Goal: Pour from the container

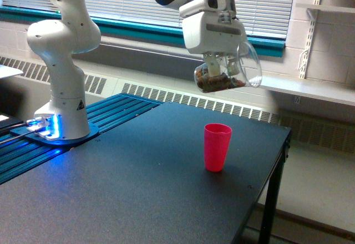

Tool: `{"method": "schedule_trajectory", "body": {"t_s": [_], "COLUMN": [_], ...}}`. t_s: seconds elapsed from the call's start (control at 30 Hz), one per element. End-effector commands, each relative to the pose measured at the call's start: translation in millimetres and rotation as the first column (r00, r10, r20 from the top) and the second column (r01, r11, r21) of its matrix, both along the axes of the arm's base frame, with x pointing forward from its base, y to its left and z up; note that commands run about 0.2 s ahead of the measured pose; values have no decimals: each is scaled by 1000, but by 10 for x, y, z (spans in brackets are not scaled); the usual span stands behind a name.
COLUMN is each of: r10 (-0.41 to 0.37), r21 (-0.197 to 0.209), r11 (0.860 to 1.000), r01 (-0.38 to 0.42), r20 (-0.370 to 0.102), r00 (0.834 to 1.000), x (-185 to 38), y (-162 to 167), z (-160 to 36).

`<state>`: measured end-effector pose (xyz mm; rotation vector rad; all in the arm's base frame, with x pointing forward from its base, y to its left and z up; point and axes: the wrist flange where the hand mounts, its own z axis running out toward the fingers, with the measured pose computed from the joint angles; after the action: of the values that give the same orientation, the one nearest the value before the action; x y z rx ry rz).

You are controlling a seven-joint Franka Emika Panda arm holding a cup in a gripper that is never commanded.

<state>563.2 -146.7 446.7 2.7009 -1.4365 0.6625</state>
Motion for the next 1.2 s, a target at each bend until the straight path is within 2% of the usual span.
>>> {"method": "schedule_trajectory", "body": {"t_s": [0.03, 0.37, 0.7, 0.83, 1.2], "r10": [-33, -25, -18, -20, -43], "r21": [-9, -29, -6, -4, -14], "r11": [999, 999, 1000, 1000, 999], "r01": [33, 25, 17, 20, 42], "r20": [14, -20, -71, -84, -110], "r00": [999, 999, 997, 996, 993], "x": [-139, -361, -580, -646, -861], "y": [147, 465, 861, 963, 1147], "z": [150, 59, -325, -414, -509]}}
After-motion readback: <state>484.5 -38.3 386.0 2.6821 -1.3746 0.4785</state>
